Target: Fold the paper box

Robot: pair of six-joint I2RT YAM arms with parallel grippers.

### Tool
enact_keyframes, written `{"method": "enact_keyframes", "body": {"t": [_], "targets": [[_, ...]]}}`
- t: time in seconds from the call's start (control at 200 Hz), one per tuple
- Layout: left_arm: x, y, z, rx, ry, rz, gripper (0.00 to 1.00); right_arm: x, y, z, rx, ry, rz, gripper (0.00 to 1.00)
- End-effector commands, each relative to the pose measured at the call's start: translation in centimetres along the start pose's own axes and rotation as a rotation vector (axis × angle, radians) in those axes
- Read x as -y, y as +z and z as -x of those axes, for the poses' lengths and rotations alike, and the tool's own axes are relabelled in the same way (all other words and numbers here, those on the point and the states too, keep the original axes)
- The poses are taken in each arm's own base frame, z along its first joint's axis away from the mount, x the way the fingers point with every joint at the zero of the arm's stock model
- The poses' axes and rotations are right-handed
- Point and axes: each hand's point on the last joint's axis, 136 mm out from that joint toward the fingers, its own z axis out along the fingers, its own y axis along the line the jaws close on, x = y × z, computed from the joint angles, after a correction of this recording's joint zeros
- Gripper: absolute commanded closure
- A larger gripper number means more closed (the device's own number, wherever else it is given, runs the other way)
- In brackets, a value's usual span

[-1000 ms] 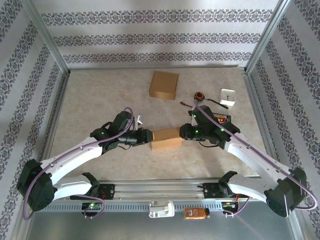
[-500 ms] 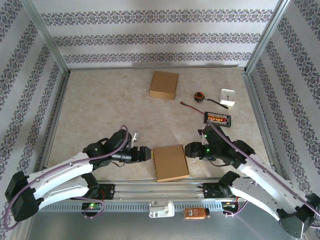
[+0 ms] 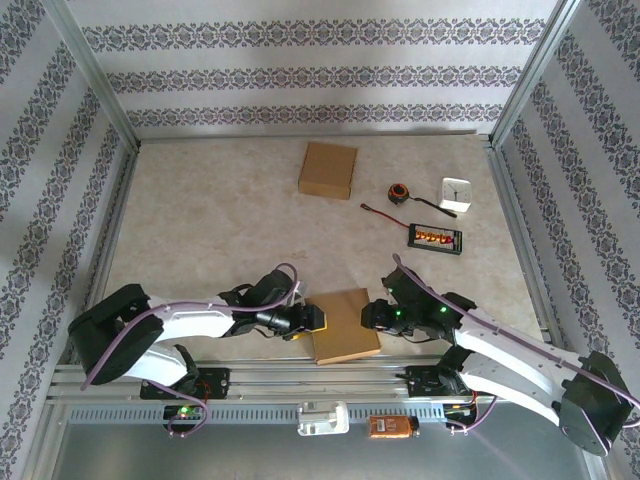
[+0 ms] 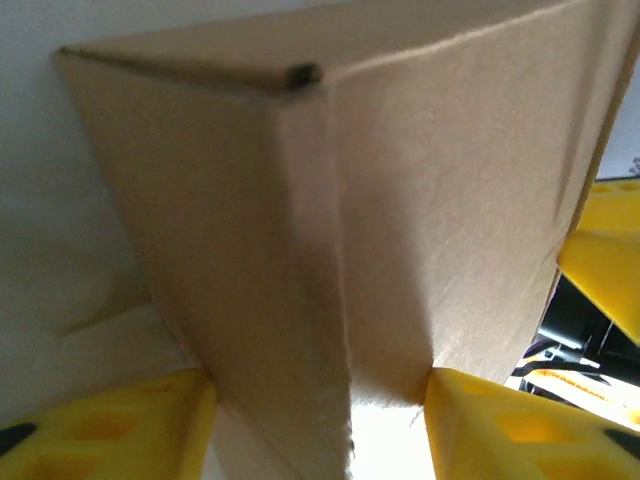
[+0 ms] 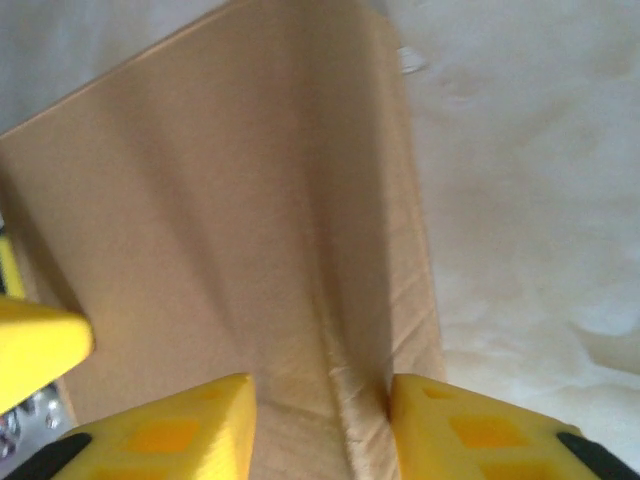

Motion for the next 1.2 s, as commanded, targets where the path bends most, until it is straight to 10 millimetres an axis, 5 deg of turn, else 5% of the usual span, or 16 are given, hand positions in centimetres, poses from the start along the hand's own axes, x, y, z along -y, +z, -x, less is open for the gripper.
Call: {"method": "enact_keyframes", "body": {"t": [0.0,0.165,0.4,0.63,0.844,0.989,1.194], "targets": [[3.5,0.5,0.4,0.006,0.039,-0.132,0.53,-2.4,0.4,0.9,0.052,0.049,0.098,0.65],[2.1,-2.0,3.7,0.129,0.024,-0.057,0.55,-4.1,0.4,2.9,0.133,0.071,0.123,0.67],[-0.1,-8.2,12.0,0.344,0.047,0.054,0.54,-8.0,2.9,8.4,0.238,0.056,0.08,0.66],[-3.5,-11.8,21.3,0.463,-0.051,0.055,0.56,-17.5,9.0,16.1,0.249,-0.025,0.15,0.65],[-6.3,-14.7,29.0,0.542,-0.085,0.063,0.56,-23.6,12.9,24.0,0.305,-0.072,0.162,0.63],[-7.4,-17.3,34.3,0.628,-0.069,0.086,0.56,-25.1,14.4,27.8,0.333,-0.067,0.161,0.6],[-9.9,-17.0,40.1,0.647,-0.114,0.055,0.57,-25.8,15.9,33.4,0.351,-0.047,0.178,0.55]]}}
